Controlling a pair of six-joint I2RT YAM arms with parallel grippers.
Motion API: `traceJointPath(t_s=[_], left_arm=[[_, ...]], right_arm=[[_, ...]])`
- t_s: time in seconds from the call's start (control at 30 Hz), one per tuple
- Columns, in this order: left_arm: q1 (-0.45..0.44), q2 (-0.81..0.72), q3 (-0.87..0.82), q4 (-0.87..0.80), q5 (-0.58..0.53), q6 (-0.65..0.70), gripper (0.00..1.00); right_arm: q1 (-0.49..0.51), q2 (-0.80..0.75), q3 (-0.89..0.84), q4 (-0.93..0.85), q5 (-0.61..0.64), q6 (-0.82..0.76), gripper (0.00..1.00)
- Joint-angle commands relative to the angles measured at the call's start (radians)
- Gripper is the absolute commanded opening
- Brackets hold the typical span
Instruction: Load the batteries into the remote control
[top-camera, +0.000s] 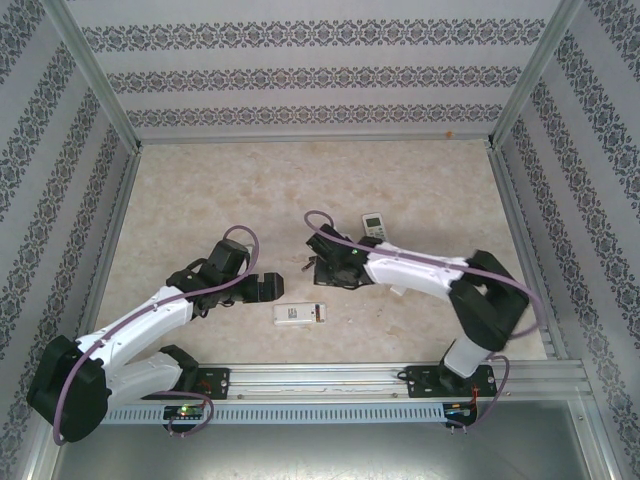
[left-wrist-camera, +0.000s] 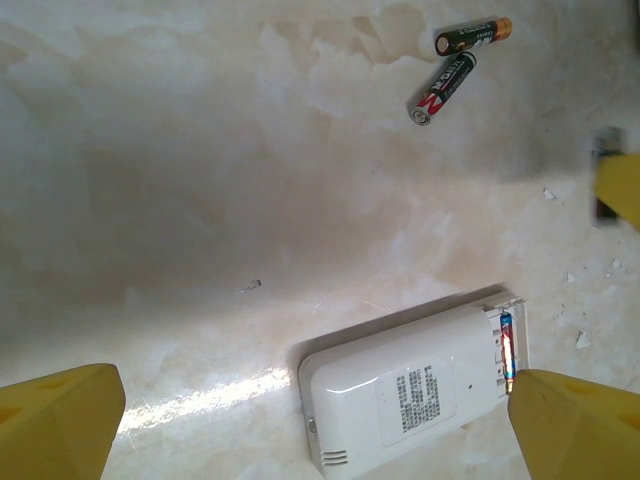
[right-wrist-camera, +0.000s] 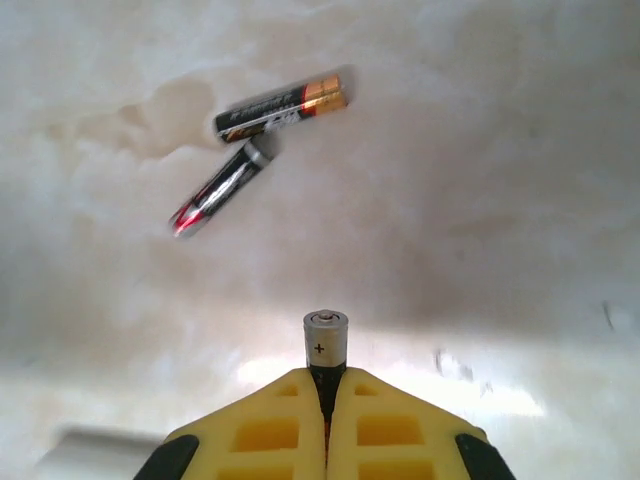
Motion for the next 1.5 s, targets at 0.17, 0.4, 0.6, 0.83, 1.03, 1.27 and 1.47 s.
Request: traceJointPath(t_s=[0.17, 0.4, 0.6, 0.83, 1.03, 1.27, 1.47], left_arm=[[-0.003, -0.004, -0.023, 0.056, 0.012, -0.016, 1.00], [-0.002, 0.010, -0.016, 0.059, 0.033, -0.011, 1.00], [-0.003, 0.009, -0.023, 0.068, 0.032, -0.018, 1.00], [-0.003, 0.018, -0.024, 0.073, 0.040, -0.016, 1.00], [-0.003, 0.024, -0.025, 0.077, 0.043, -0.017, 1.00], [-0.003, 0.028, -0.019, 0.082, 0.045, -0.017, 1.00], [-0.003, 0.037, -0.017, 0.082, 0.050, -0.017, 1.00]], right_arm=[[0.174, -0.071, -0.115, 0.010, 0.028, 0.192, 0.06], [0.202, 0.010, -0.092, 0.004, 0.053, 0.195, 0.06], [0.201, 0.041, -0.075, 0.011, 0.062, 0.175, 0.06], [0.202, 0.079, -0.064, 0.016, 0.070, 0.167, 0.07], [0.203, 0.051, -0.056, 0.006, 0.092, 0.157, 0.07], [0.215, -0.012, -0.072, 0.004, 0.138, 0.159, 0.06], [0.217, 0.034, -0.069, 0.019, 0.150, 0.133, 0.06]])
